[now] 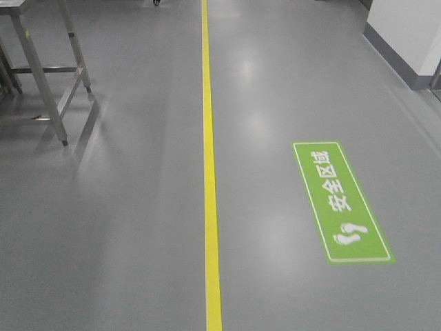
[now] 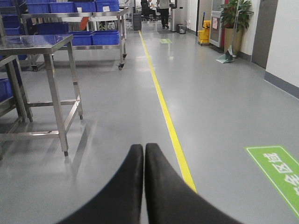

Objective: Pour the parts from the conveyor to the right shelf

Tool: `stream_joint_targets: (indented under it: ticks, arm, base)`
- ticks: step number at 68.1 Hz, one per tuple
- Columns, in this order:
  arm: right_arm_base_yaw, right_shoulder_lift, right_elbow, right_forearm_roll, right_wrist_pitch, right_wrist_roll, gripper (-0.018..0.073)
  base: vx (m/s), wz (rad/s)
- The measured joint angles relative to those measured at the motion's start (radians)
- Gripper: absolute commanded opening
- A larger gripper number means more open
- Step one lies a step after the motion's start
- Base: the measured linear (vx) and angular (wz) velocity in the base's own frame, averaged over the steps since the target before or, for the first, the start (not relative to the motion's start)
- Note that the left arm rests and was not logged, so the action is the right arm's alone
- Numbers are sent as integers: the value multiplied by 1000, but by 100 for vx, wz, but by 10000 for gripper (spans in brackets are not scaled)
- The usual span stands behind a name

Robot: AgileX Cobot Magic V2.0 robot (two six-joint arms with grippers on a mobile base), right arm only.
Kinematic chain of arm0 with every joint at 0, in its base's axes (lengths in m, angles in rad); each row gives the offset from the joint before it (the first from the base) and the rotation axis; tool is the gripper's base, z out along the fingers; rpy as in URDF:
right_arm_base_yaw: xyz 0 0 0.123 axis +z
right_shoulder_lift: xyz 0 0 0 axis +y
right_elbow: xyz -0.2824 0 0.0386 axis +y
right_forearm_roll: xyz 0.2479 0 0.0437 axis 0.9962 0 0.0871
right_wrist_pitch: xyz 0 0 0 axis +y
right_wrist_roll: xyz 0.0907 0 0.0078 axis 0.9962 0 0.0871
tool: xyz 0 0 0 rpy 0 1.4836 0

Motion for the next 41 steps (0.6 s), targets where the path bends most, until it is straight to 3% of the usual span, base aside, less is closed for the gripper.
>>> stream_joint_targets:
  ticks: [41]
  arm:
    - [0,0,0,0,1,0,-6]
  base:
    - [71,-1]
